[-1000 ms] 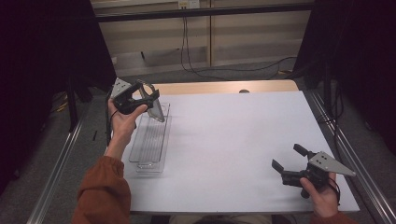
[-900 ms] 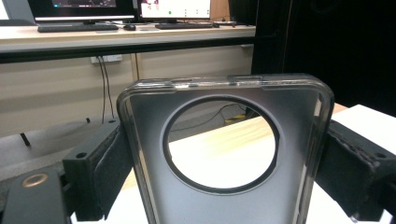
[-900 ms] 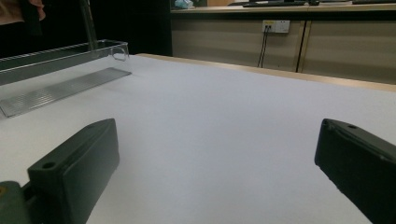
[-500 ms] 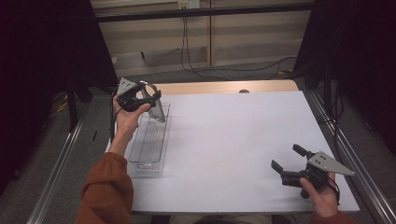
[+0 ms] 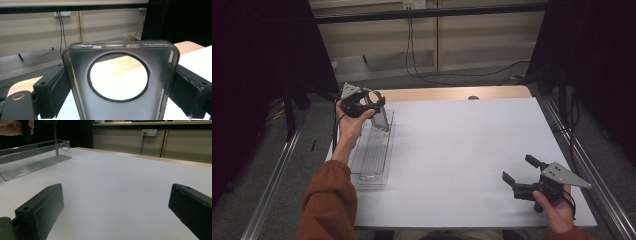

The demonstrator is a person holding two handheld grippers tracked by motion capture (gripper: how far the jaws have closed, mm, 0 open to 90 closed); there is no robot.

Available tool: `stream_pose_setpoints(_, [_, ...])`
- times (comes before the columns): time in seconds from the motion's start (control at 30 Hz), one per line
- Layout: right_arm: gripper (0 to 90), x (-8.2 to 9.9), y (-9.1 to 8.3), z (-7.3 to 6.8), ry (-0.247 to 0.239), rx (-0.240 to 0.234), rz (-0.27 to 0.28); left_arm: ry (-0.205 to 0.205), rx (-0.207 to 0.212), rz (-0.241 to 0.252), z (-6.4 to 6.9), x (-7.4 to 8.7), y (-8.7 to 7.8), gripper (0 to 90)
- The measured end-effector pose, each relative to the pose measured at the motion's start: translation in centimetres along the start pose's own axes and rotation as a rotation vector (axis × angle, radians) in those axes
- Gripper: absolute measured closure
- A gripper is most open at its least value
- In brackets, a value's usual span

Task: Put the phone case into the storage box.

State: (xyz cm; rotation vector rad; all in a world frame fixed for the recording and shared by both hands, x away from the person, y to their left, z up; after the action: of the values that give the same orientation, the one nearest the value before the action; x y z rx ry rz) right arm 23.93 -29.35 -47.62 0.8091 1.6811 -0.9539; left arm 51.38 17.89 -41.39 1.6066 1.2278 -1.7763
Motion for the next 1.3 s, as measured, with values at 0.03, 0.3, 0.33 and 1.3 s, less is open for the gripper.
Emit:
stream_pose_setpoints(0.03, [0.0,0.0,0.0,0.0,-0.001,0.0,0.0,-0.003,0.001,0.004,0.1,0.0,0.1,11.4])
stream_pose_setpoints(0.3, [0.0,0.0,0.0,0.0,-0.001,-0.001,0.001,0.002,-0.005,-0.003,0.2,-0.3,0.7,11.2])
stream_pose_setpoints(0.33, [0.0,0.0,0.0,0.0,0.001,-0.002,-0.001,0.008,-0.019,-0.016,0.1,-0.2,0.7,11.2])
stream_pose_setpoints(1.3, [0.0,0.1,0.0,-0.1,0.003,-0.007,-0.004,-0.037,-0.063,-0.043,0.0,0.7,2.1,10.7])
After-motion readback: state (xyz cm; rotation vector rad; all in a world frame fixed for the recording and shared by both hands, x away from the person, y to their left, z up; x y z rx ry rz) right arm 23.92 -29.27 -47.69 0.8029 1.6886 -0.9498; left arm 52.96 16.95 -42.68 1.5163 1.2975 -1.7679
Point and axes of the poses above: each handheld gripper's, and its own axes: y roughly forward along the jaws, x roughly out of its underside, z roughly to its right, the point moved 4 cm from there along y, roughly forward along the jaws, and after that the axes turned 7 degrees about y, right-handed, at the moved point
